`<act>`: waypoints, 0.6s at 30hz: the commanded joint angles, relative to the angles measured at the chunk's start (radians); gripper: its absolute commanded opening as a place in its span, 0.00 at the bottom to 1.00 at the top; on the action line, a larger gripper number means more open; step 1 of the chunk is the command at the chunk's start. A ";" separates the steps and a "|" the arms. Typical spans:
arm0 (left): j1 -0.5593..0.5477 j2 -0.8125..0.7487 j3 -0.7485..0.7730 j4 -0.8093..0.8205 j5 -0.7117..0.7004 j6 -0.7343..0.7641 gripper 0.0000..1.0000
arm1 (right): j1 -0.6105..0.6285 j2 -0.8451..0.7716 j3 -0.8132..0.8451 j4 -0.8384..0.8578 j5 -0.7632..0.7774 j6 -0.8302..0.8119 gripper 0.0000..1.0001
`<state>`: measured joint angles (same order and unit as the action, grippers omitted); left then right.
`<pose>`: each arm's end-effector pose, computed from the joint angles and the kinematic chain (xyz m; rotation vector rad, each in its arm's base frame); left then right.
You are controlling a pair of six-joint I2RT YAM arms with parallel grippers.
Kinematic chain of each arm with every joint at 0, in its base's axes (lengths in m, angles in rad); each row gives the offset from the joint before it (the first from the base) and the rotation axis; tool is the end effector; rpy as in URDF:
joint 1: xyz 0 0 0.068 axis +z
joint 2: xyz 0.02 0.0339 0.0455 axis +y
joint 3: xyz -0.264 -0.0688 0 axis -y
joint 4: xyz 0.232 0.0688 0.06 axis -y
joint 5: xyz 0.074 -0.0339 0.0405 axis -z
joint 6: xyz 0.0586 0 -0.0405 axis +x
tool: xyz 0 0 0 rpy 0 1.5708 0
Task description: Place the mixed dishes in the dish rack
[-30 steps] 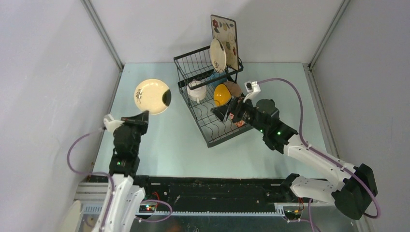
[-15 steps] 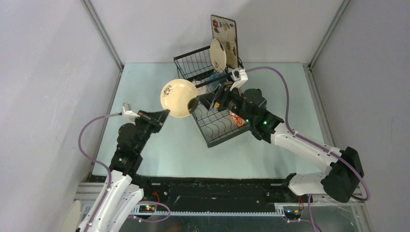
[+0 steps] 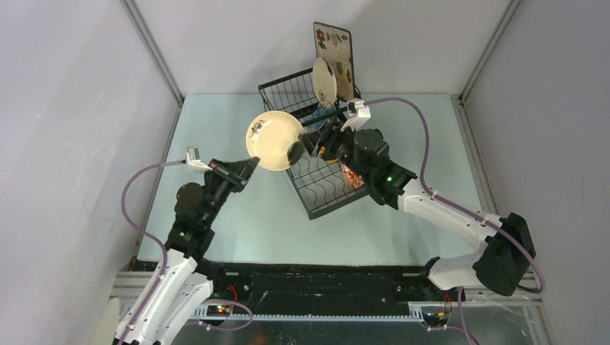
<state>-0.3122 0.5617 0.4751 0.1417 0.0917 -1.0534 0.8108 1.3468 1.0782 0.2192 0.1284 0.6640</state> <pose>0.1554 -0.0558 0.3011 -0.5167 1.5481 -1.1449 0.2348 0.2361 0.3607 -0.0212 1.7210 1.0176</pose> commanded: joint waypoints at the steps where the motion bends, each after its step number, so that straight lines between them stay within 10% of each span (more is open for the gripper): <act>1: -0.007 0.014 0.038 0.107 0.048 0.006 0.00 | 0.007 0.024 0.055 0.027 -0.015 -0.012 0.59; 4: -0.007 0.036 0.037 0.147 0.083 0.004 0.00 | 0.008 0.040 0.076 0.012 -0.033 -0.008 0.54; 9: -0.008 0.078 0.043 0.158 0.124 0.025 0.00 | 0.007 0.038 0.086 0.013 -0.037 -0.013 0.02; 11: -0.007 0.082 0.042 0.147 0.114 0.039 0.03 | 0.007 0.033 0.091 0.008 -0.025 -0.021 0.00; 18: -0.007 0.039 0.073 -0.025 -0.013 0.113 0.56 | -0.010 0.023 0.203 -0.082 0.124 -0.169 0.00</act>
<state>-0.3141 0.6388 0.4885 0.1848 0.1429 -1.0111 0.8124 1.3914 1.1538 0.1486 0.1371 0.6048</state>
